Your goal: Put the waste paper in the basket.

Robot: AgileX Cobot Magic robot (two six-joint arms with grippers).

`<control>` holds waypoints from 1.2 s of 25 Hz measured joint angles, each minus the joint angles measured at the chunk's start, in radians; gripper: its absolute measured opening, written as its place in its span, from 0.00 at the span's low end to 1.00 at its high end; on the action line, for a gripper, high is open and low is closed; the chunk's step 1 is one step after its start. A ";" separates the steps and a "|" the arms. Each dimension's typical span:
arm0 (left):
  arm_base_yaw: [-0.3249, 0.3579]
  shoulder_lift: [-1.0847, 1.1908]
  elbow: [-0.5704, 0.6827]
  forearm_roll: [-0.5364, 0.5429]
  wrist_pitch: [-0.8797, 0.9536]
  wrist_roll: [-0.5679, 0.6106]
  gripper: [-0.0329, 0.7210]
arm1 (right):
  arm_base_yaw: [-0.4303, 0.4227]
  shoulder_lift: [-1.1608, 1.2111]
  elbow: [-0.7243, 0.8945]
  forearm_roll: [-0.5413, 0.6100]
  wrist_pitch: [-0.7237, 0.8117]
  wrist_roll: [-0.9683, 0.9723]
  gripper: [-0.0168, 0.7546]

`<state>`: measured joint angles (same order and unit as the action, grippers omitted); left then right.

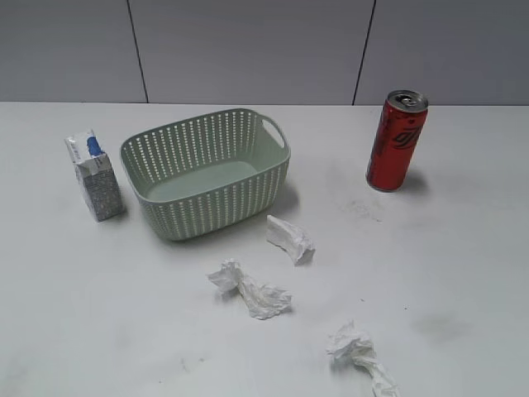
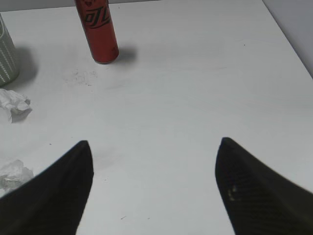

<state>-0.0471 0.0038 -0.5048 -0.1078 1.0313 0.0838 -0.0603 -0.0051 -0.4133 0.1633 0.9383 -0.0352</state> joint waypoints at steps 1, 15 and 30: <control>0.000 0.000 0.000 0.000 0.000 0.000 0.83 | 0.000 0.000 0.000 0.000 0.000 0.000 0.78; 0.000 0.000 0.000 0.000 0.000 0.000 0.83 | 0.000 0.000 0.000 0.000 0.000 0.000 0.78; 0.000 0.000 0.000 0.000 0.000 0.000 0.83 | 0.000 0.000 0.000 0.000 0.000 -0.002 0.78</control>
<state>-0.0471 0.0038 -0.5048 -0.1078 1.0313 0.0838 -0.0603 -0.0051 -0.4133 0.1633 0.9383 -0.0370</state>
